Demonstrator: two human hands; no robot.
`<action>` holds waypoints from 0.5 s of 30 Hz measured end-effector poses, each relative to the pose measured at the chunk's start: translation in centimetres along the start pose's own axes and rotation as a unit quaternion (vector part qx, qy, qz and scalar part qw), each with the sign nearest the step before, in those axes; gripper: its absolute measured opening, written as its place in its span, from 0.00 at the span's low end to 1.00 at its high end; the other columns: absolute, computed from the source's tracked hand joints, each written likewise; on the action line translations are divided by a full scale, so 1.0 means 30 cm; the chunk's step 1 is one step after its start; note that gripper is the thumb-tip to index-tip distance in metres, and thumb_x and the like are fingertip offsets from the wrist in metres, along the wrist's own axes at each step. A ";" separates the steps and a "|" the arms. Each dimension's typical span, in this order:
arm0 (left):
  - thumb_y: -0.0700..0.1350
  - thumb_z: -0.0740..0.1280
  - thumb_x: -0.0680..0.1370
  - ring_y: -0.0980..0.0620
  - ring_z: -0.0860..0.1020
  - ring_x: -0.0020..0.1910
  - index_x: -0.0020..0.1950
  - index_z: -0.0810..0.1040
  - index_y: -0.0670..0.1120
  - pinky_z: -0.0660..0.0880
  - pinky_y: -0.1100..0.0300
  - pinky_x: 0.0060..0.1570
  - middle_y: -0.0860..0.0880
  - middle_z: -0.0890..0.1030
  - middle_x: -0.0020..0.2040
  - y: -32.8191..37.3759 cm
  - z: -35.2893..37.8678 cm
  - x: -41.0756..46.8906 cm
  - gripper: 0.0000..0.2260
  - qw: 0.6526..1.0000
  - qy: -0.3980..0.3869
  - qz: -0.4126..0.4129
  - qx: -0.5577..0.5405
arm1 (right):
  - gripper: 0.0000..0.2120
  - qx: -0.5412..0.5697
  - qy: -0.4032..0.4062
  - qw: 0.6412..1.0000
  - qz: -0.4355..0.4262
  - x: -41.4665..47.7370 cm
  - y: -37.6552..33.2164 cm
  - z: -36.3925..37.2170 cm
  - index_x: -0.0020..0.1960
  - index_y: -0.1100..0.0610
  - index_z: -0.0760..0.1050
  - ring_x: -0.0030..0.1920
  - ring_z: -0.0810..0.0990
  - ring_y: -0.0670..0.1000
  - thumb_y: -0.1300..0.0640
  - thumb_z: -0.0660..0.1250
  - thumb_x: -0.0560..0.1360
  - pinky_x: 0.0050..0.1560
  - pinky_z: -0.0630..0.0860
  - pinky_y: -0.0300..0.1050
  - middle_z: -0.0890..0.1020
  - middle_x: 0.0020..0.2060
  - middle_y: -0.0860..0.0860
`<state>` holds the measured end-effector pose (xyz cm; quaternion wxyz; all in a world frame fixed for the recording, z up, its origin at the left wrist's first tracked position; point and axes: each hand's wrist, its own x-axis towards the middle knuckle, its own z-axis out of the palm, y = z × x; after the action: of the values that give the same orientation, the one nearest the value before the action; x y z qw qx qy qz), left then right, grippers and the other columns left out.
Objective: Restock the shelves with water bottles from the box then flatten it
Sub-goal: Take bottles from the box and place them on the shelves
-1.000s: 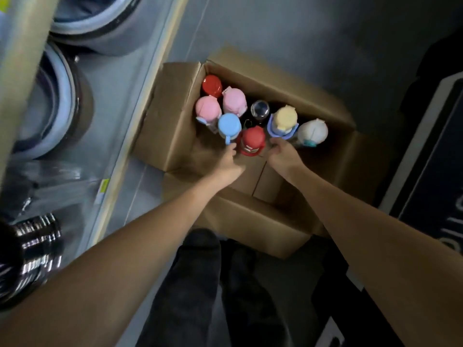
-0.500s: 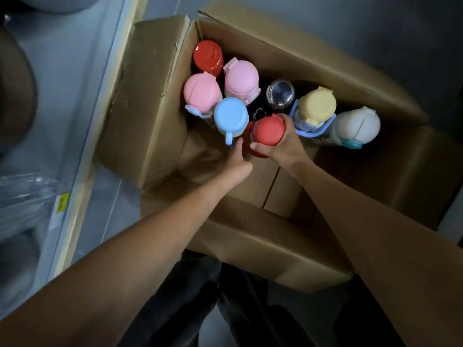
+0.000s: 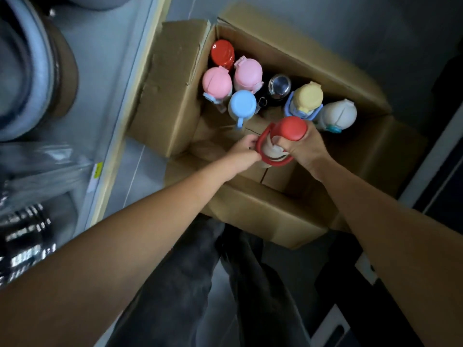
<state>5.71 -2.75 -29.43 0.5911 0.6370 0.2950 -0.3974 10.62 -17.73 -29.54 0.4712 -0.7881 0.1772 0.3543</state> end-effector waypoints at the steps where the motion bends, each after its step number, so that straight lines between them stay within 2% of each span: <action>1: 0.32 0.63 0.74 0.53 0.72 0.55 0.65 0.70 0.41 0.70 0.61 0.53 0.46 0.76 0.57 0.023 -0.002 -0.044 0.19 1.000 -0.009 0.002 0.004 | 0.32 -0.001 -0.014 1.000 0.000 -0.046 -0.038 -0.023 0.62 0.58 0.72 0.48 0.79 0.41 0.54 0.79 0.61 0.44 0.74 0.29 0.80 0.52 0.50; 2: 0.32 0.63 0.75 0.52 0.73 0.56 0.65 0.70 0.42 0.70 0.60 0.56 0.46 0.76 0.59 0.051 -0.006 -0.093 0.19 1.000 -0.016 0.004 0.008 | 0.28 -0.001 -0.030 1.000 -0.008 -0.099 -0.087 -0.046 0.58 0.59 0.74 0.43 0.79 0.37 0.53 0.77 0.61 0.39 0.73 0.27 0.81 0.49 0.49; 4: 0.34 0.64 0.74 0.50 0.74 0.60 0.64 0.71 0.44 0.71 0.55 0.61 0.45 0.77 0.61 0.115 -0.018 -0.196 0.19 1.000 -0.023 0.014 0.012 | 0.21 -0.003 -0.041 0.999 -0.011 -0.209 -0.188 -0.090 0.55 0.59 0.77 0.38 0.79 0.35 0.56 0.77 0.64 0.36 0.73 0.26 0.81 0.44 0.48; 5: 0.36 0.66 0.74 0.49 0.74 0.61 0.65 0.71 0.45 0.70 0.54 0.63 0.46 0.77 0.62 0.144 -0.026 -0.245 0.20 0.999 -0.027 0.019 0.012 | 0.19 0.000 -0.042 0.999 -0.013 -0.262 -0.238 -0.106 0.54 0.58 0.77 0.39 0.79 0.36 0.57 0.76 0.66 0.37 0.73 0.27 0.81 0.44 0.47; 7: 0.41 0.69 0.75 0.52 0.74 0.62 0.69 0.69 0.48 0.70 0.58 0.62 0.50 0.76 0.64 0.233 -0.055 -0.372 0.23 0.998 -0.048 0.043 0.016 | 0.15 -0.007 -0.046 0.999 -0.020 -0.374 -0.348 -0.143 0.52 0.56 0.77 0.42 0.80 0.40 0.57 0.75 0.67 0.39 0.75 0.30 0.82 0.43 0.47; 9: 0.44 0.70 0.75 0.56 0.73 0.62 0.71 0.66 0.49 0.69 0.63 0.61 0.52 0.75 0.65 0.318 -0.099 -0.498 0.26 0.994 -0.078 0.073 0.022 | 0.18 -0.018 -0.054 0.998 -0.029 -0.474 -0.466 -0.167 0.51 0.53 0.78 0.45 0.81 0.44 0.51 0.76 0.63 0.44 0.77 0.34 0.83 0.44 0.47; 12: 0.46 0.70 0.75 0.57 0.73 0.62 0.72 0.64 0.50 0.69 0.64 0.62 0.53 0.74 0.64 0.427 -0.157 -0.738 0.27 0.986 -0.122 0.097 0.057 | 0.14 -0.027 -0.077 0.995 -0.050 -0.658 -0.633 -0.193 0.48 0.46 0.77 0.49 0.81 0.46 0.49 0.75 0.65 0.53 0.78 0.43 0.82 0.48 0.48; 15: 0.47 0.70 0.75 0.56 0.69 0.67 0.75 0.56 0.52 0.66 0.62 0.66 0.53 0.69 0.67 0.490 -0.201 -0.929 0.33 0.985 -0.102 0.120 0.064 | 0.17 -0.058 -0.099 0.990 -0.081 -0.817 -0.762 -0.189 0.52 0.48 0.78 0.50 0.81 0.48 0.48 0.75 0.65 0.54 0.78 0.44 0.83 0.48 0.48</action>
<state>4.88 3.97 1.94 0.6194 0.6607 0.1285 -0.4042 10.05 -12.72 4.08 0.4673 -0.7869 0.0442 0.4006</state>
